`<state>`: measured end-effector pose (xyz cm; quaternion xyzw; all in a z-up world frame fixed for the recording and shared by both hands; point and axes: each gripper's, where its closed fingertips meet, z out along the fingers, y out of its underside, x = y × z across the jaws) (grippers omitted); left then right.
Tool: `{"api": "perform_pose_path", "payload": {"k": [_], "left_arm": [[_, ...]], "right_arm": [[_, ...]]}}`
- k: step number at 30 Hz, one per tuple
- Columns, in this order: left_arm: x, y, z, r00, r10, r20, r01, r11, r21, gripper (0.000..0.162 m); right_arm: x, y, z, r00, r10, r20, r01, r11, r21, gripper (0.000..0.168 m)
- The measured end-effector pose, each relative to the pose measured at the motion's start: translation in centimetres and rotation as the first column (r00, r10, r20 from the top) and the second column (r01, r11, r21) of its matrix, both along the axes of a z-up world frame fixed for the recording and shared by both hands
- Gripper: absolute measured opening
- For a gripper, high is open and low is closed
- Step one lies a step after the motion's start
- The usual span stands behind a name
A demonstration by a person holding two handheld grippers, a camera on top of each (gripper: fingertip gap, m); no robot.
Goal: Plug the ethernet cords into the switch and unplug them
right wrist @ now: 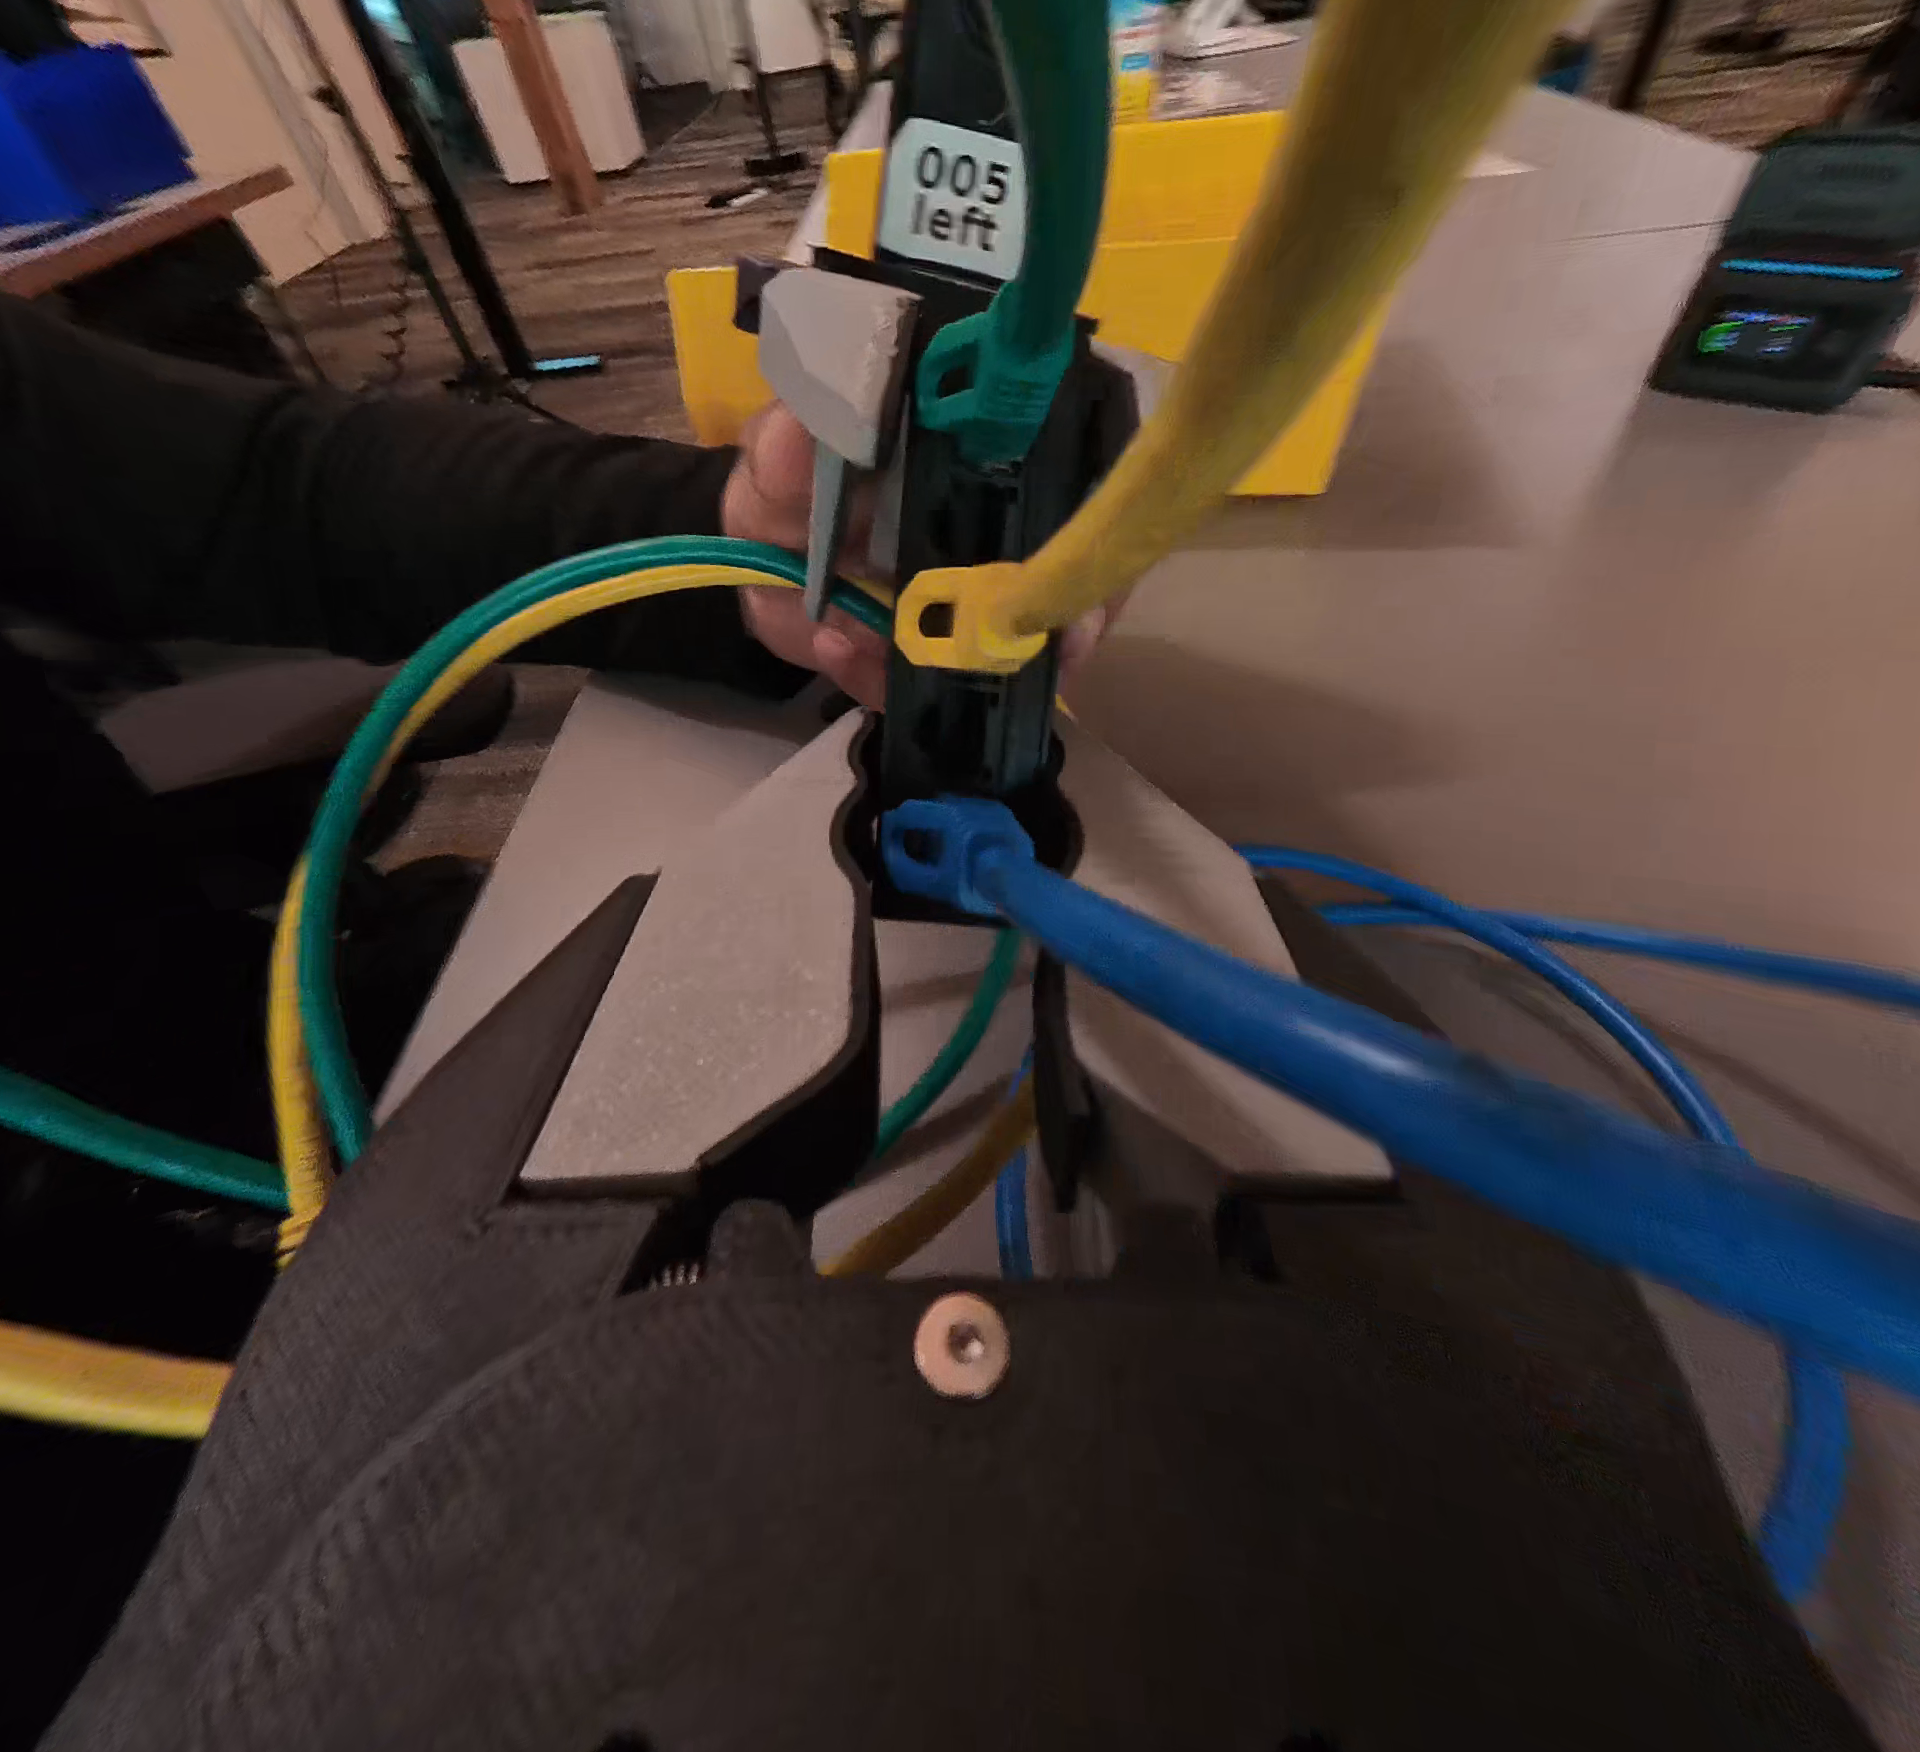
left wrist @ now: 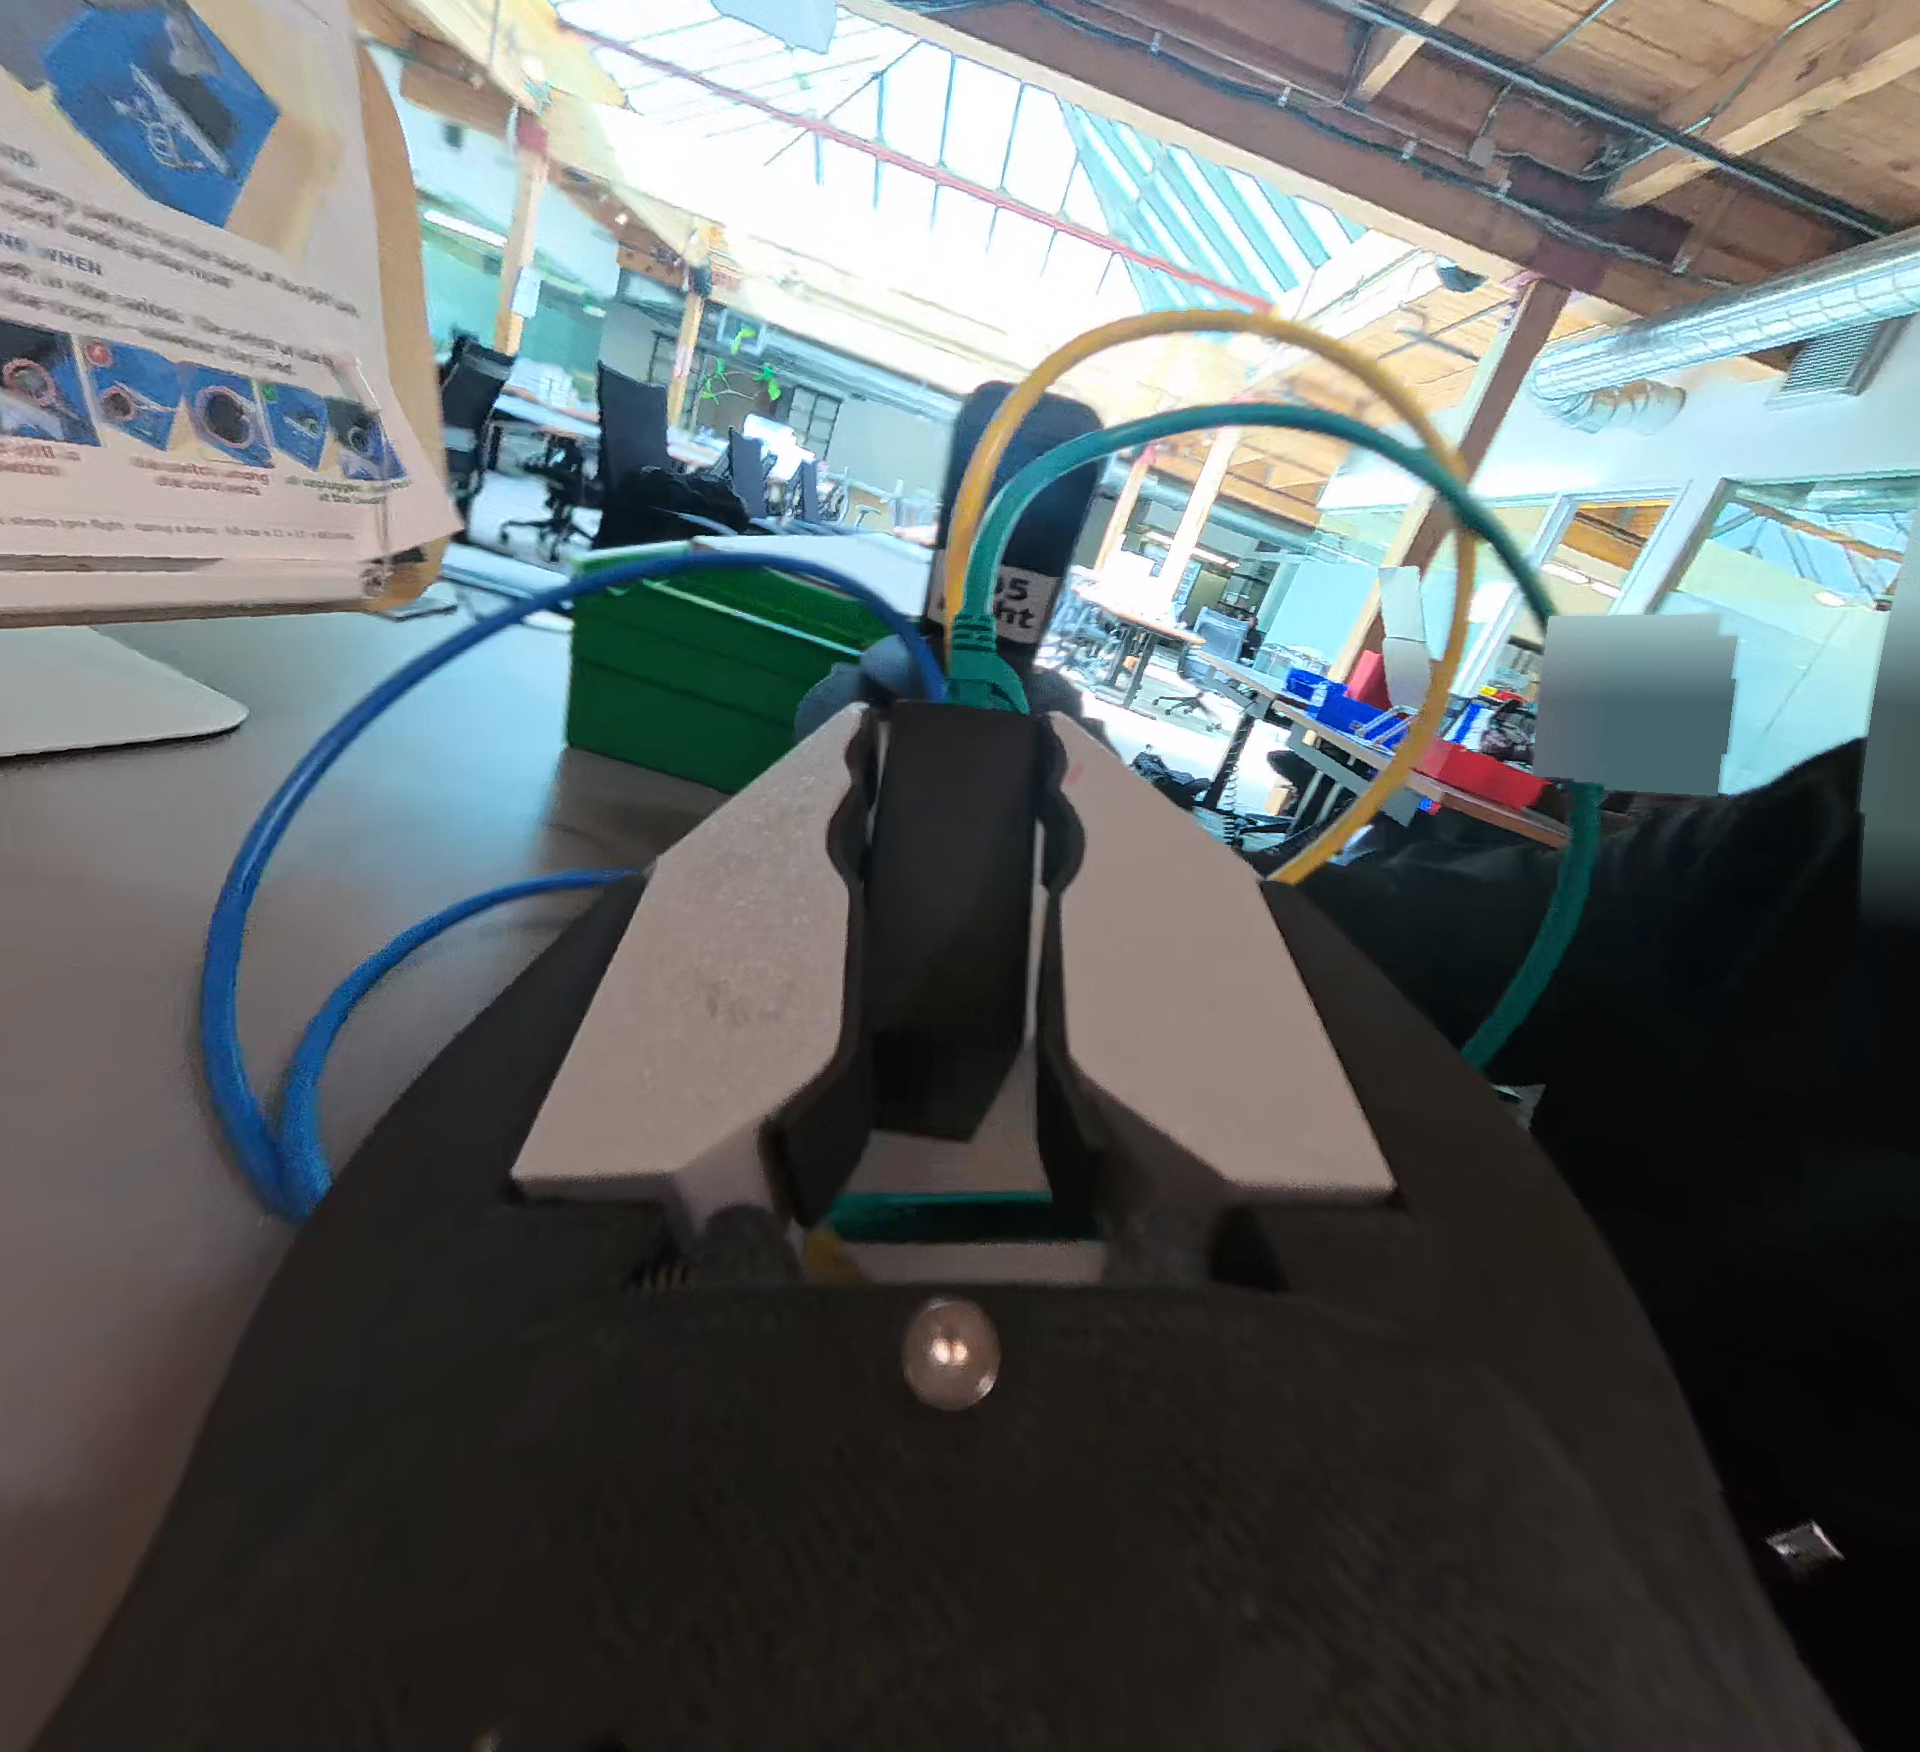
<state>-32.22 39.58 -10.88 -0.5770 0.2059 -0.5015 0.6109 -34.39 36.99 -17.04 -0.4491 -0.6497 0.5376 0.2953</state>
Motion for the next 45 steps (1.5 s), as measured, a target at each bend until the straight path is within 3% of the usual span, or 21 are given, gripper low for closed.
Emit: {"api": "perform_pose_path", "payload": {"k": [4, 7, 10, 14, 18, 21, 24, 27, 30, 32, 34, 36, 38, 41, 45], "left_arm": [[-5.3, 1.5, 1.1, 0.979, 0.192, 0.067, -0.192, 0.981, -0.012, 0.056], [-9.2, 1.9, 1.6, 0.939, 0.322, 0.117, -0.324, 0.946, -0.009, 0.048], [-9.4, 2.3, 0.8, 0.937, 0.339, 0.088, -0.338, 0.941, -0.031, 0.042], [-8.2, 2.8, -0.7, 0.953, 0.301, 0.035, -0.297, 0.951, -0.085, 0.041], [-8.2, 2.8, -0.9, 0.951, 0.308, 0.025, -0.304, 0.948, -0.097, 0.038], [-8.5, 2.9, -0.8, 0.951, 0.307, 0.041, -0.302, 0.947, -0.108, 0.035], [-8.7, 2.8, -0.8, 0.95, 0.31, 0.046, -0.303, 0.946, -0.111, 0.032], [-8.9, 2.7, -0.8, 0.946, 0.32, 0.048, -0.313, 0.943, -0.109, 0.031], [-8.7, 2.8, -0.8, 0.951, 0.306, 0.048, -0.299, 0.948, -0.112, 0.03], [-8.3, 2.9, -1.0, 0.956, 0.291, 0.037, -0.285, 0.951, -0.118, 0.03], [-7.8, 3.0, -1.3, 0.961, 0.277, 0.02, -0.272, 0.954, -0.124, 0.03], [-7.3, 3.0, -1.4, 0.965, 0.261, 0.005, -0.258, 0.958, -0.125, 0.03], [-6.9, 3.1, -1.5, 0.968, 0.25, -0.006, -0.249, 0.961, -0.12, 0.029], [-6.7, 3.2, -2.0, 0.969, 0.245, -0.026, -0.246, 0.96, -0.133, 0.029], [-7.1, 3.2, -2.2, 0.968, 0.252, -0.015, -0.251, 0.957, -0.146, 0.029]], "right_arm": [[0.7, 2.7, 1.2, 0.984, -0.175, -0.029, 0.177, 0.976, 0.124, 0.024], [2.0, 4.7, 4.5, 0.948, -0.307, -0.078, 0.317, 0.927, 0.2, 0.024], [4.3, 7.1, 10.3, 0.902, -0.413, -0.128, 0.431, 0.835, 0.342, 0.024], [9.5, 12.7, 22.4, 0.773, -0.588, -0.239, 0.621, 0.622, 0.477, 0.024], [16.1, 18.5, 35.0, 0.573, -0.714, -0.402, 0.775, 0.314, 0.548, 0.024], [19.2, 21.7, 38.3, 0.497, -0.743, -0.448, 0.737, 0.089, 0.67, 0.024], [20.8, 25.7, 35.1, 0.468, -0.791, -0.394, 0.63, -0.014, 0.776, 0.024], [23.6, 30.4, 26.3, 0.43, -0.877, -0.214, 0.411, -0.02, 0.911, 0.024], [27.9, 33.3, 15.3, 0.364, -0.93, 0.04, 0.131, 0.093, 0.987, 0.025], [31.2, 34.5, 10.0, 0.285, -0.947, 0.148, -0.018, 0.149, 0.989, 0.025], [33.6, 34.0, 5.1, 0.213, -0.924, 0.317, -0.06, 0.311, 0.948, 0.025], [34.0, 31.7, 0.5, 0.218, -0.833, 0.509, -0.081, 0.504, 0.86, 0.026], [33.0, 30.8, -2.0, 0.24, -0.794, 0.558, -0.086, 0.555, 0.827, 0.026], [32.5, 28.9, -5.1, 0.155, -0.71, 0.687, -0.034, 0.692, 0.722, 0.032], [33.6, 27.9, -4.4, 0.073, -0.669, 0.74, -0.038, 0.74, 0.672, 0.03]]}}
